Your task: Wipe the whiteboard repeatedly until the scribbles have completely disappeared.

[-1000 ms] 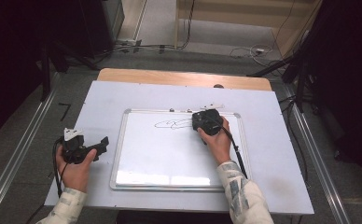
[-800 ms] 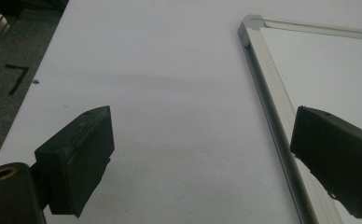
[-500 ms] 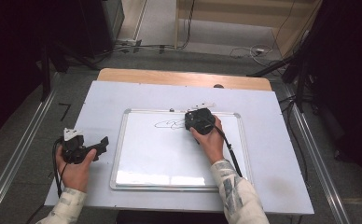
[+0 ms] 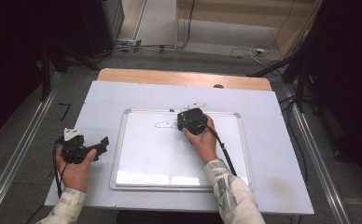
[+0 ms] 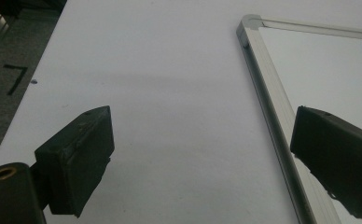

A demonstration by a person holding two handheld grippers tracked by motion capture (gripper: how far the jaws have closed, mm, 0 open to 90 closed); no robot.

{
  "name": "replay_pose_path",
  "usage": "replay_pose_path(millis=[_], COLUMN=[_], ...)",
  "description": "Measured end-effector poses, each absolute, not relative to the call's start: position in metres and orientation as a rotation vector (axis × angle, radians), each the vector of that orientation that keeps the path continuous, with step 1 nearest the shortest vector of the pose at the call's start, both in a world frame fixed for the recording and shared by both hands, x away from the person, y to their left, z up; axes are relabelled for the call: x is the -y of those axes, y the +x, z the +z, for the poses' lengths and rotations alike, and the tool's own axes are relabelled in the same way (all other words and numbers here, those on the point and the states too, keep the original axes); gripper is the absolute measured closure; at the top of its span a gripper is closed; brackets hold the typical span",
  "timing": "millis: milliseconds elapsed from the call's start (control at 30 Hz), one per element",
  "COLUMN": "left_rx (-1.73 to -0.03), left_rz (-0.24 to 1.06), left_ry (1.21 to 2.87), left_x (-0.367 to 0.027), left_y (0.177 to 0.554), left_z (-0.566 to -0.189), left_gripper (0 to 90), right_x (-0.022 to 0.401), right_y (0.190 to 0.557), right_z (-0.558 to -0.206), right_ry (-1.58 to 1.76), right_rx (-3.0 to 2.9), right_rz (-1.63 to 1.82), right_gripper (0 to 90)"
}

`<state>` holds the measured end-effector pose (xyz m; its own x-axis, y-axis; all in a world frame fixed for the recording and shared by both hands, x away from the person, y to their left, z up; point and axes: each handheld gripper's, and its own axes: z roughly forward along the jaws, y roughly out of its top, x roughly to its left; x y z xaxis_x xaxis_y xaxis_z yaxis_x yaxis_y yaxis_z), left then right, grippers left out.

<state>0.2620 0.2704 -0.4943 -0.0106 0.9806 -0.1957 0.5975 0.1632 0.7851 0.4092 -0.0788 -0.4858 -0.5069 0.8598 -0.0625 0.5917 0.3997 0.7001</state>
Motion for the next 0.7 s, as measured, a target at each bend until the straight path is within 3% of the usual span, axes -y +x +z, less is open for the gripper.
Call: replay_pose_path(millis=[700], left_rx=[-1.695], left_rz=[0.650], left_ry=[1.520], left_x=[-0.270], left_y=[0.262], left_z=[-0.494], left_gripper=[6.8], right_x=[0.046], right_y=[0.408], right_z=[-0.487], right_ry=[1.184], right_rx=[-2.289], right_rz=[0.888], right_gripper=[39.0])
